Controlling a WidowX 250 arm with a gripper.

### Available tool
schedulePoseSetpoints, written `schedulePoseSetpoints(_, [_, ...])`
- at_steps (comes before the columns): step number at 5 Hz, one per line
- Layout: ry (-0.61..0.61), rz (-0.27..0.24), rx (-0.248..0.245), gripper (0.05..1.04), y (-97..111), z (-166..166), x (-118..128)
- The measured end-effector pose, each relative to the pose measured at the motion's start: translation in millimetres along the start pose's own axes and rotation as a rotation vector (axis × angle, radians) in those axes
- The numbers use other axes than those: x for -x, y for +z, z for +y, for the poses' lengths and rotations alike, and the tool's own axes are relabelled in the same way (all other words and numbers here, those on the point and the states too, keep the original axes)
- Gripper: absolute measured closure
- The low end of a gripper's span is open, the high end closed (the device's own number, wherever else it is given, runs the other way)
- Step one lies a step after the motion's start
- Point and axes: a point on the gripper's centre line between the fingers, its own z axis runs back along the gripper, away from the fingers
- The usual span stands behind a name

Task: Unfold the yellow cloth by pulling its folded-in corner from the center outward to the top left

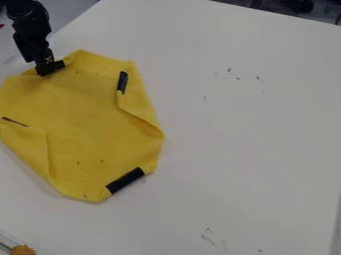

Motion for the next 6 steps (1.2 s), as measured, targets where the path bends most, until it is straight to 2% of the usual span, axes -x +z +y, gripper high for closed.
schedulePoseSetpoints(1, [-0.001,0.017,-0.011,0.079,1,2,3])
schedulePoseSetpoints(2, [-0.002,0.001,-0.057,0.079,14,6,2])
schedulePoseSetpoints(3, [0.015,-0.008,-0.065,0.079,36,3,-2])
schedulePoseSetpoints(4, [0.052,0.0,0.022,0.081,43,-18,-8])
schedulePoseSetpoints(5, [0.157,0.054,0.162,0.083,49,-41,-6])
schedulePoseSetpoints(6, [0.194,0.101,0.219,0.082,53,-69,-8])
